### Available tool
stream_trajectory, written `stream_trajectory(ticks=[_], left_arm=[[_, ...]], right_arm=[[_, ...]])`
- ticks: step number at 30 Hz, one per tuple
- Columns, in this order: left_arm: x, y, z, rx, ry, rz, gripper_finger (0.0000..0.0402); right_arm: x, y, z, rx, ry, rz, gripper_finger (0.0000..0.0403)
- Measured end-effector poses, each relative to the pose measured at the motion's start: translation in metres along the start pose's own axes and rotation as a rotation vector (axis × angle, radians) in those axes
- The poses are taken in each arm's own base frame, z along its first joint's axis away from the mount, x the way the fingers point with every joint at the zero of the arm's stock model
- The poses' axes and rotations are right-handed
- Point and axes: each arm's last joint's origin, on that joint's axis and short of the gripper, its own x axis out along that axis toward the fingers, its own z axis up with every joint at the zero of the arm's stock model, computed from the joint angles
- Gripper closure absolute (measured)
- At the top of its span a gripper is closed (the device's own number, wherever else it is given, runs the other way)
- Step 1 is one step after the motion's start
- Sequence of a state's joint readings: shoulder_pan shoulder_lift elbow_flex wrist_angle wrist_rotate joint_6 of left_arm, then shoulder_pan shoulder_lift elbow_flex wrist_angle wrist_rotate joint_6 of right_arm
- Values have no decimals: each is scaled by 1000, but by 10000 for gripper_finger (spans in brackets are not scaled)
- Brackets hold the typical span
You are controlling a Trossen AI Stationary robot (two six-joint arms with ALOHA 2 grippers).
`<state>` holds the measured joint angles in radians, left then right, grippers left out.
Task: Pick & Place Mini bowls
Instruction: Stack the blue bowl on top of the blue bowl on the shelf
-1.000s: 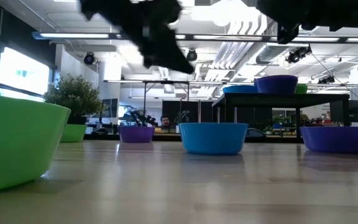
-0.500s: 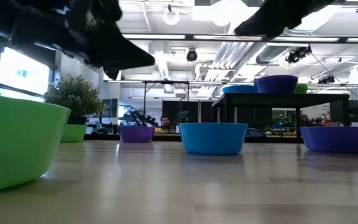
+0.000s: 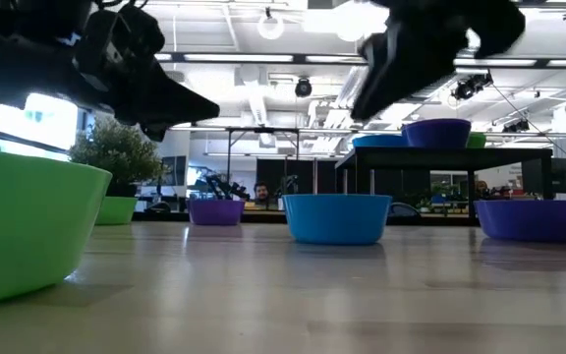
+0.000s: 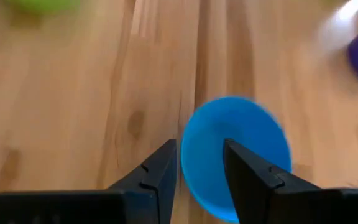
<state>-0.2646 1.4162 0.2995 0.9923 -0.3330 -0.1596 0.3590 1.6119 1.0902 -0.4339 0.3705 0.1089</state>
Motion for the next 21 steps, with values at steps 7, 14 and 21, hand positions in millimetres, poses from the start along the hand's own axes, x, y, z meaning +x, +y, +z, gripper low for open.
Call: stream_trajectory(ticks=[7,14,21], left_arm=[[-10,5,-10,-44,-2,3,397],[-11,6,-13,-50,14,1,397],[-11,6,-15,-41,41,5,397]], right_arm=[[38,4,-8,-66,157,-16,286],[62,-5,-17,-53,231,-8,287],[79,-8,-24,-80,280,49,331]])
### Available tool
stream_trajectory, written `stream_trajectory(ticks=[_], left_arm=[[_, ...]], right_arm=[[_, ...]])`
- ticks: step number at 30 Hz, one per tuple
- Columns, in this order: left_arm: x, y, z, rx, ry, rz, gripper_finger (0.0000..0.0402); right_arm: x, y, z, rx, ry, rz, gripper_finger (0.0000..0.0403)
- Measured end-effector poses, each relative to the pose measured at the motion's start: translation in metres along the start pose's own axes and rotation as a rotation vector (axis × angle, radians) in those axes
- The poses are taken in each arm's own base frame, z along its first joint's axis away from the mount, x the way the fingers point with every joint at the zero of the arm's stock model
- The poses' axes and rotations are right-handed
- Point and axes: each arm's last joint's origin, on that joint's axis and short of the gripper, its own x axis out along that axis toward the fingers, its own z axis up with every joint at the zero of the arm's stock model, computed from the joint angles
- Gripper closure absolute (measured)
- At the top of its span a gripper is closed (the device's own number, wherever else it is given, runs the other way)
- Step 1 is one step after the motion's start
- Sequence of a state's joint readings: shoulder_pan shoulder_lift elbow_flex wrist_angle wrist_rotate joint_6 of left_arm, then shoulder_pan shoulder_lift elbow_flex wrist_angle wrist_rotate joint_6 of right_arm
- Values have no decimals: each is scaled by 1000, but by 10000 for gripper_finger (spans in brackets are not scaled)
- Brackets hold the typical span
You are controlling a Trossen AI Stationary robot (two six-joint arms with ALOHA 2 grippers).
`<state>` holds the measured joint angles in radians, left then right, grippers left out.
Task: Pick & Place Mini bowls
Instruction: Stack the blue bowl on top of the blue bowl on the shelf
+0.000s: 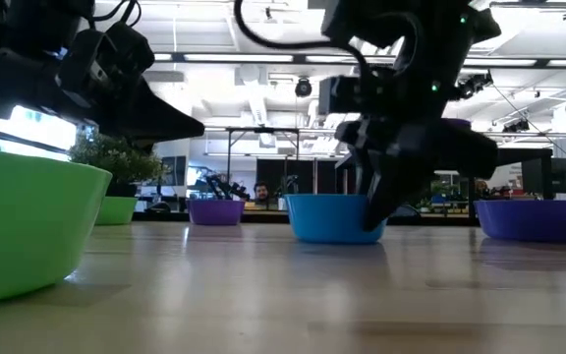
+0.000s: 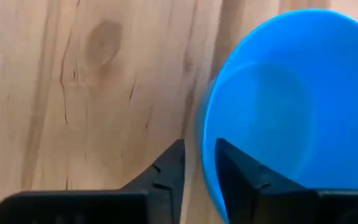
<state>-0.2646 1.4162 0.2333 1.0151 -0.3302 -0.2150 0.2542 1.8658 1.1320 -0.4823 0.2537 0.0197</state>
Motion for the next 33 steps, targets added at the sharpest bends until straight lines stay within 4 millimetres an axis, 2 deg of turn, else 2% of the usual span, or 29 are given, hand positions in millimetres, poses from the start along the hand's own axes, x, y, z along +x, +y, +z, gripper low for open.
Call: stream_trajectory(ticks=[7,12,17,22,24,27,30,33], left_arm=[[0,0,0,-4,2,-7,397],[0,-1,0,-4,6,-23,397],[0,-1,0,-4,7,-27,397],[0,-1,0,-4,7,-27,397],[0,-1,0,-4,6,-28,397],[0,-1,0,-7,0,-34,397],[0,-1,1,-7,-1,-41,397],[0,-2,1,-7,1,-50,397]], right_arm=[[4,1,-1,-28,11,9,396],[-4,6,6,-58,8,34,399],[-29,9,28,-86,14,61,401],[-69,1,57,-110,-2,60,401],[-88,-7,68,-115,-12,49,401],[-116,-30,77,-106,15,6,402],[-147,-65,77,-65,23,-56,402],[-179,-106,65,7,1,-108,402]])
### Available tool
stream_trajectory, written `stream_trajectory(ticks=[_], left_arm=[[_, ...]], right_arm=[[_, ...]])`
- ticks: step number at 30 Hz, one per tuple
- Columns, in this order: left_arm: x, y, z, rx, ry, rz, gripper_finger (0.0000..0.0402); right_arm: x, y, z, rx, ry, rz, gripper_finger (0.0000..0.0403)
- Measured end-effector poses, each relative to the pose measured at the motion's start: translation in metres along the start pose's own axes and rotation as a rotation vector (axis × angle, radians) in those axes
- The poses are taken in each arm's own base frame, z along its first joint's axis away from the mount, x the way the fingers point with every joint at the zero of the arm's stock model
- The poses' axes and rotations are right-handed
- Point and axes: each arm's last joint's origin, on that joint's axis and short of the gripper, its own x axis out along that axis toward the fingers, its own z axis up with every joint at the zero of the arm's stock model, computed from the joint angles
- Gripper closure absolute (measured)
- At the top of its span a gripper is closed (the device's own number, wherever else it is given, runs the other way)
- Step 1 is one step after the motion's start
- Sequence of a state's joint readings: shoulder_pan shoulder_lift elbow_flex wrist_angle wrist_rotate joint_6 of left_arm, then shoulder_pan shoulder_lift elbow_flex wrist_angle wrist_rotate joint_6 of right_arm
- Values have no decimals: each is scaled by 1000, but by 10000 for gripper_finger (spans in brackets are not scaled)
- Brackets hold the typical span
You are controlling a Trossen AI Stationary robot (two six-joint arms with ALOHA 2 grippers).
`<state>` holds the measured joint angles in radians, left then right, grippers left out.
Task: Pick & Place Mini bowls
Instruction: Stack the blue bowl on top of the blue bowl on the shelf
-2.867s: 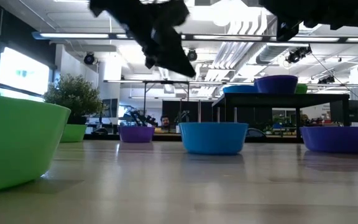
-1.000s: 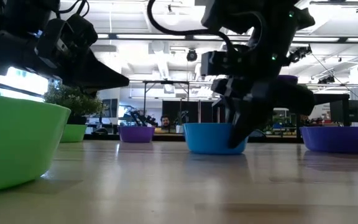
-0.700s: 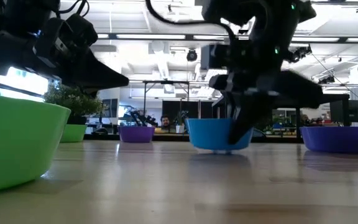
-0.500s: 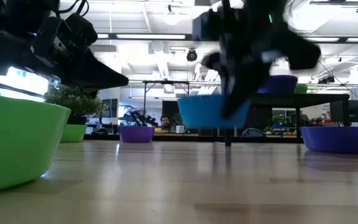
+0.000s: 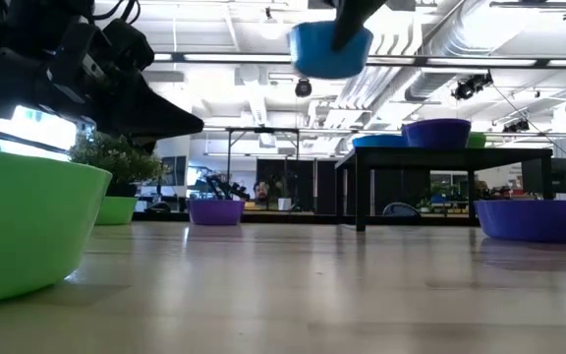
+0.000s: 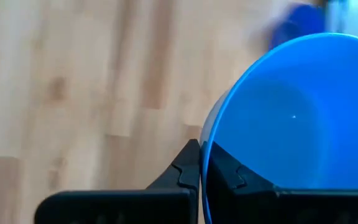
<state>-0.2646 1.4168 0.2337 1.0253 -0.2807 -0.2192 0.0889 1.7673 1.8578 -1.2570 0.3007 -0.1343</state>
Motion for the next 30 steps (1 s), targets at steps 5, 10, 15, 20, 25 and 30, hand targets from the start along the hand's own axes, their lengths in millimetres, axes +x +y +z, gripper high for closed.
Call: stream_trajectory(ticks=[5,10,15,20,25,30], left_arm=[[0,0,1,-2,-6,-6,397],[0,-1,2,-4,-13,-7,397],[0,-1,2,-4,-16,-8,397],[0,-1,2,-4,-16,-8,397],[0,-1,2,-4,-16,-7,397],[0,-1,2,-4,-16,-6,397]], right_arm=[[-25,-84,-38,209,-19,-76,402],[-18,-154,-79,378,24,-110,402],[7,-195,-111,477,18,-83,402],[31,-210,-139,548,60,-76,402],[49,-212,-152,569,78,-64,402],[61,-212,-158,561,79,-62,402]])
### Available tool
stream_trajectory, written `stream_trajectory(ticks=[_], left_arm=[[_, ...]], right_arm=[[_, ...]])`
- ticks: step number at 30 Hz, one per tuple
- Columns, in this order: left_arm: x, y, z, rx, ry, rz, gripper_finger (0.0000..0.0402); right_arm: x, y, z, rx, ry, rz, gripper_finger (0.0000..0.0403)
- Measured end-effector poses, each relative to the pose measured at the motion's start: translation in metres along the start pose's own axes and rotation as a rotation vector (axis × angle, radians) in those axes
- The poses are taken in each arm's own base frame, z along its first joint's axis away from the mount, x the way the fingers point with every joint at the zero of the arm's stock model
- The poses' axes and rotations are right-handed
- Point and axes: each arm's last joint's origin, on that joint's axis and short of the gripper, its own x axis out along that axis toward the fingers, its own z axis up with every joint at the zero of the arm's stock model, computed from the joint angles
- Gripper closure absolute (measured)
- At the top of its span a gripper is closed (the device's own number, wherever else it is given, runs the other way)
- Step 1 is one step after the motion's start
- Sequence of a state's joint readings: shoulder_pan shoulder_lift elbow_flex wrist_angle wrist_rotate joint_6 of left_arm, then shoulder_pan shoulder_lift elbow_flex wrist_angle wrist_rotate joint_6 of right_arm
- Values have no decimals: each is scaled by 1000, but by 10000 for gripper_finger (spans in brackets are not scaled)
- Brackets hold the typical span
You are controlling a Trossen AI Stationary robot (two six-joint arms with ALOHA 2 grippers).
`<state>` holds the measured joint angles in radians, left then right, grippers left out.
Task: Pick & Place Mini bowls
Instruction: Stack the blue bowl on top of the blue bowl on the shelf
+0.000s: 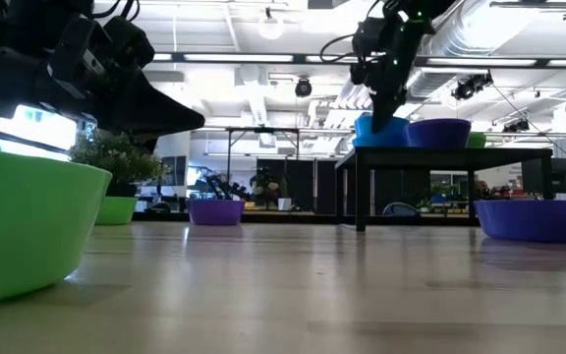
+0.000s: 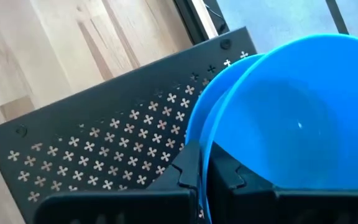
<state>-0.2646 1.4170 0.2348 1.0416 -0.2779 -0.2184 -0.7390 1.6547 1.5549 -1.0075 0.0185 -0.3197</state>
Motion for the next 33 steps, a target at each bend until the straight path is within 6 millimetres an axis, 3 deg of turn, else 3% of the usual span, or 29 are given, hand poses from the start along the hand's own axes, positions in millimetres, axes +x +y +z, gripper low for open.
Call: stream_trajectory(ticks=[7,19,29,33], left_arm=[[0,0,0,0,0,1,397],[0,0,0,0,0,1,397],[0,0,0,0,0,1,397],[0,0,0,0,1,1,397]], right_arm=[[5,0,-2,3,3,-1,388],[4,-1,0,10,-28,-10,312],[-30,-1,1,27,-134,-33,302],[-31,0,-1,45,-128,-11,316]])
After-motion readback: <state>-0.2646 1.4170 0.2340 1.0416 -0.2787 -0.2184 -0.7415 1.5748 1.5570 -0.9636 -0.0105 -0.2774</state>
